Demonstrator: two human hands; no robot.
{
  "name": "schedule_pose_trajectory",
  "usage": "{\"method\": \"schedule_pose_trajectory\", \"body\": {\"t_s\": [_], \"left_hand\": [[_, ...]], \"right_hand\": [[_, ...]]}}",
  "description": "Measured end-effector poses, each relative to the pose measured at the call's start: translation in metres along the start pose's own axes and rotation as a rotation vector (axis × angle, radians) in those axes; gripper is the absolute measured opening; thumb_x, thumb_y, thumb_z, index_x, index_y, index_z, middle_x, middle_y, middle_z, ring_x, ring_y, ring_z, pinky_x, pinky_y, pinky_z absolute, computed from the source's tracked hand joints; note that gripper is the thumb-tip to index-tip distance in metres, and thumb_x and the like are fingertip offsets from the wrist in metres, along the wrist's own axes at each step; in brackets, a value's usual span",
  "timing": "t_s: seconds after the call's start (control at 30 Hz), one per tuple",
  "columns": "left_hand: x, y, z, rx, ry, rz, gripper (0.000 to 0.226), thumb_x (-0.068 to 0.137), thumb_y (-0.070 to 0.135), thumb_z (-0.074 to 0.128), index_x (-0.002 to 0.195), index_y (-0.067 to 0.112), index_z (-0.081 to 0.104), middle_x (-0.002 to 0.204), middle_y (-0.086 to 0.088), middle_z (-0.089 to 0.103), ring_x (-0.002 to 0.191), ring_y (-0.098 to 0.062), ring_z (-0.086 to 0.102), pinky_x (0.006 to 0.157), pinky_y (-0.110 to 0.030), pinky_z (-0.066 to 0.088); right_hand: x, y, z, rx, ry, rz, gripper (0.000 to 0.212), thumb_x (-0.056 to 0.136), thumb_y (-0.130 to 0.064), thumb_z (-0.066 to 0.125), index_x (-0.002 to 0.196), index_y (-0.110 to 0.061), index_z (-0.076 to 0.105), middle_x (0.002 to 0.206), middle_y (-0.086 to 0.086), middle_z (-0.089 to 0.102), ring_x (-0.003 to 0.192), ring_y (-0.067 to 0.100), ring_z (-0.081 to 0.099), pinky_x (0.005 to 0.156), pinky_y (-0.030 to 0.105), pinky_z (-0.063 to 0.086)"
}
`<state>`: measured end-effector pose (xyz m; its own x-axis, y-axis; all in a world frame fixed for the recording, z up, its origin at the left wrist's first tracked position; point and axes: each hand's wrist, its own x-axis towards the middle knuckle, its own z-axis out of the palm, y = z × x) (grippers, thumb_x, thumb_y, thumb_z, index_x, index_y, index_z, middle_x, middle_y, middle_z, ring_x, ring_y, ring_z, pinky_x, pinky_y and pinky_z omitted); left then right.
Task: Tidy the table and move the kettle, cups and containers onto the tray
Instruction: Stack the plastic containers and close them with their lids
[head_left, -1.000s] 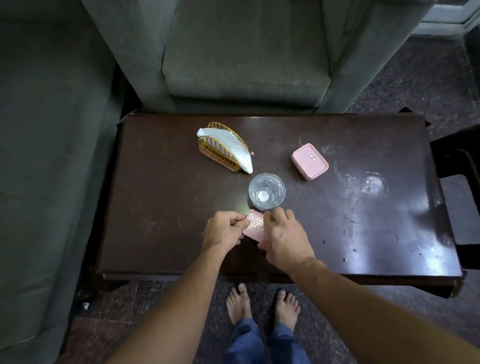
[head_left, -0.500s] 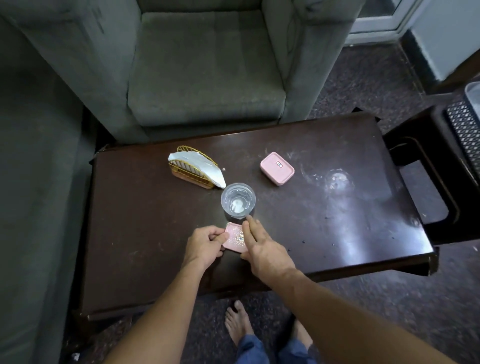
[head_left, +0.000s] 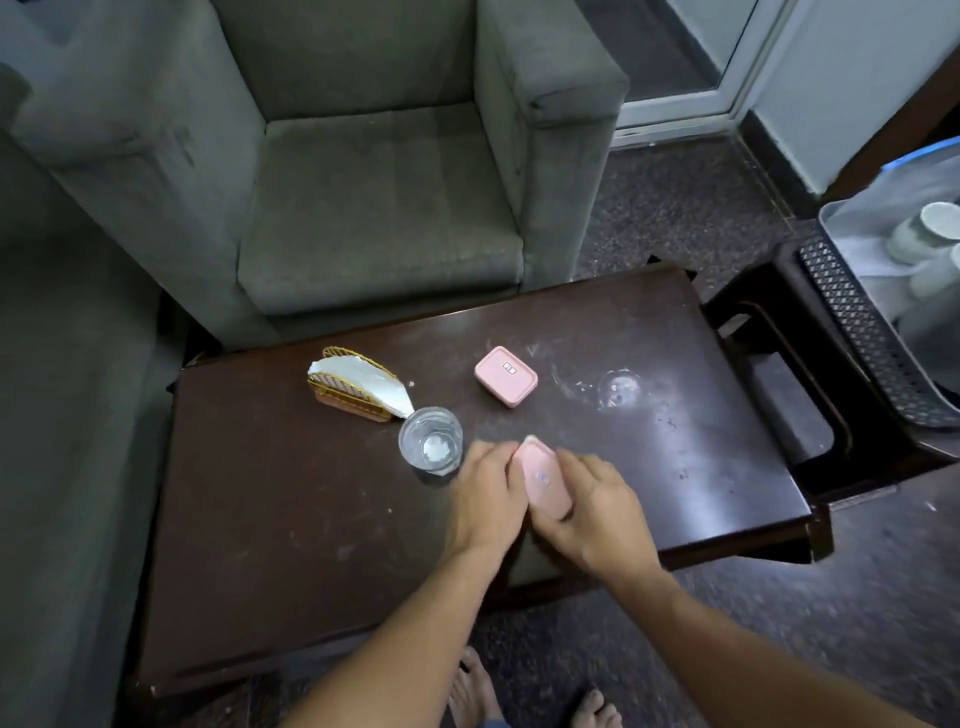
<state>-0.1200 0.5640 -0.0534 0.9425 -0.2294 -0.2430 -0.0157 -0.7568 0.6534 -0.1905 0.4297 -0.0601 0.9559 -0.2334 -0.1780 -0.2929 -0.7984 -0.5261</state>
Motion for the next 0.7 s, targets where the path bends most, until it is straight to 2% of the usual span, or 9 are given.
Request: {"method": "schedule_pose_trajectory", "body": {"t_s": [0.1, 0.2, 0.3, 0.47, 0.6, 0.7], "left_hand": [[0.039, 0.038, -0.015, 0.071, 0.028, 0.059, 0.028, 0.103, 0.028, 0.052, 0.12, 0.023, 0.074, 0.114, -0.012, 0.064, 0.111, -0.033, 0.061, 0.095, -0.039, 0.045], [0.084, 0.055, -0.036, 0.192, 0.039, 0.054, 0.026, 0.1, 0.024, 0.053, 0.115, 0.021, 0.075, 0.116, -0.015, 0.066, 0.113, -0.037, 0.06, 0.089, -0.038, 0.045], [0.119, 0.056, -0.048, 0.201, 0.017, 0.022, 0.03, 0.099, 0.021, 0.054, 0.119, 0.023, 0.076, 0.123, -0.01, 0.072, 0.117, -0.034, 0.062, 0.093, -0.035, 0.047], [0.157, 0.043, -0.048, 0.176, -0.045, -0.041, 0.028, 0.098, 0.022, 0.055, 0.113, 0.025, 0.078, 0.118, -0.006, 0.075, 0.116, -0.03, 0.064, 0.09, -0.03, 0.047], [0.176, 0.03, -0.04, 0.188, -0.085, -0.083, 0.026, 0.098, 0.023, 0.057, 0.112, 0.025, 0.079, 0.116, -0.007, 0.075, 0.113, -0.031, 0.065, 0.088, -0.03, 0.047], [0.187, 0.019, -0.037, 0.195, -0.109, -0.09, 0.025, 0.099, 0.025, 0.058, 0.112, 0.027, 0.079, 0.115, -0.006, 0.076, 0.112, -0.031, 0.064, 0.09, -0.03, 0.046]], "right_hand": [[0.03, -0.006, -0.032, 0.067, 0.075, 0.009, 0.06, 0.081, -0.045, 0.074, 0.135, -0.022, 0.06, 0.119, 0.003, 0.067, 0.109, 0.028, 0.06, 0.087, 0.038, 0.051], [0.072, -0.017, -0.05, 0.096, 0.093, -0.022, 0.045, 0.083, -0.044, 0.074, 0.12, -0.021, 0.063, 0.11, 0.004, 0.067, 0.104, 0.03, 0.06, 0.081, 0.038, 0.047], [0.109, -0.026, -0.052, 0.055, 0.057, -0.021, 0.048, 0.083, -0.047, 0.075, 0.115, -0.014, 0.061, 0.11, 0.009, 0.067, 0.103, 0.033, 0.06, 0.079, 0.041, 0.046], [0.146, -0.031, -0.035, 0.025, 0.009, 0.033, 0.043, 0.082, -0.043, 0.075, 0.109, -0.015, 0.057, 0.111, 0.007, 0.068, 0.105, 0.032, 0.061, 0.076, 0.038, 0.044], [0.162, -0.026, -0.015, 0.008, -0.024, 0.055, 0.045, 0.086, -0.049, 0.075, 0.109, -0.015, 0.056, 0.11, 0.006, 0.069, 0.102, 0.03, 0.063, 0.077, 0.039, 0.048], [0.171, -0.025, -0.001, -0.019, -0.06, 0.061, 0.048, 0.087, -0.048, 0.075, 0.114, -0.014, 0.055, 0.116, 0.007, 0.068, 0.107, 0.031, 0.062, 0.08, 0.04, 0.048]]}}
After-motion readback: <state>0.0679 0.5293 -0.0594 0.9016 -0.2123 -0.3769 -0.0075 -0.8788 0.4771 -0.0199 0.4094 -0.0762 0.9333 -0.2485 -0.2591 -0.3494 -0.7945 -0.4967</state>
